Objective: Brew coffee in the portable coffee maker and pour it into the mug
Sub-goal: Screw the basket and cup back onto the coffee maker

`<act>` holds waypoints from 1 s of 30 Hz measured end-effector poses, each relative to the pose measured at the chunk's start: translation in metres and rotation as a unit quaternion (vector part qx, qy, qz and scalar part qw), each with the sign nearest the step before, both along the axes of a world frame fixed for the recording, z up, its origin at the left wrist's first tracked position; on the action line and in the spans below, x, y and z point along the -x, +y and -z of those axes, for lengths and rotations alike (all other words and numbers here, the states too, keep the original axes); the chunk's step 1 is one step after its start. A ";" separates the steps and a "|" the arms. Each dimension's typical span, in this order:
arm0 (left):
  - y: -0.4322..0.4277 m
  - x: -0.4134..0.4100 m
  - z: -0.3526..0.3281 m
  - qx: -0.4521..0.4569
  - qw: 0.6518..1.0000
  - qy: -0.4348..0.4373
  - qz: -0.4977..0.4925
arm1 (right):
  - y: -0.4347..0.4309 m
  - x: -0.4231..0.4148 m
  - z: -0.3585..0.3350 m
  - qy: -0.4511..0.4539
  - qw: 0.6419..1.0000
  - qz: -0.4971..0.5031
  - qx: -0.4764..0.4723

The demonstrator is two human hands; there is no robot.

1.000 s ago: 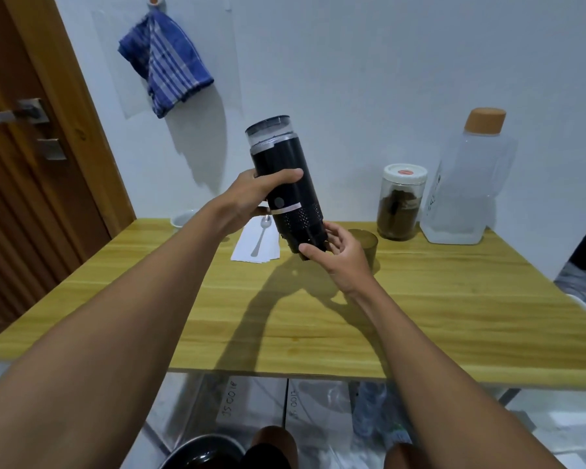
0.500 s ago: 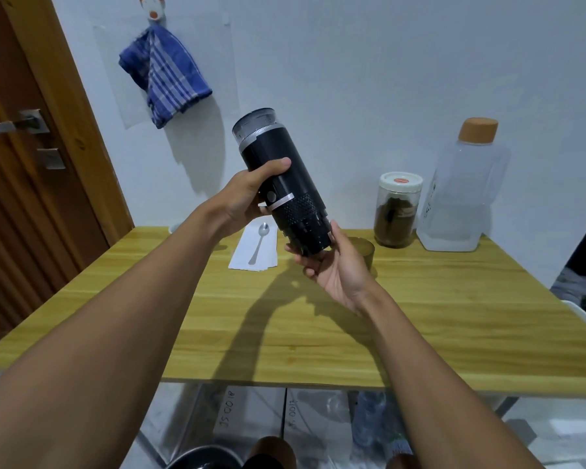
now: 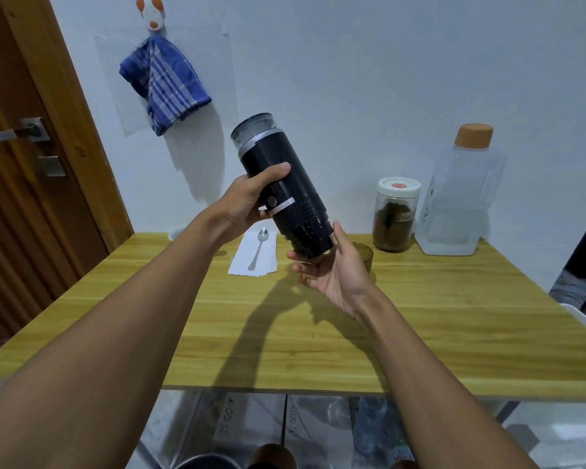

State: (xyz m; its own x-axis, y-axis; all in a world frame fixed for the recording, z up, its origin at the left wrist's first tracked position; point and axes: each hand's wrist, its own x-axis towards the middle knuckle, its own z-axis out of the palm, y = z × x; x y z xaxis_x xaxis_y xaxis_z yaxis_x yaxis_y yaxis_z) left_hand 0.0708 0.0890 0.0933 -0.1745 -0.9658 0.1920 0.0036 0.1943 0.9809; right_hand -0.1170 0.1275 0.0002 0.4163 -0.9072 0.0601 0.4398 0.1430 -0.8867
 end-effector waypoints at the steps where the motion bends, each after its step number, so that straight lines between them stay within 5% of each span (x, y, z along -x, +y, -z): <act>1: -0.001 0.000 -0.001 0.003 1.000 0.004 -0.003 | 0.001 0.001 -0.001 -0.014 1.000 -0.005 0.007; 30: 0.003 0.008 -0.004 0.038 0.999 0.027 0.011 | -0.004 -0.002 -0.013 -0.039 0.998 0.001 -0.055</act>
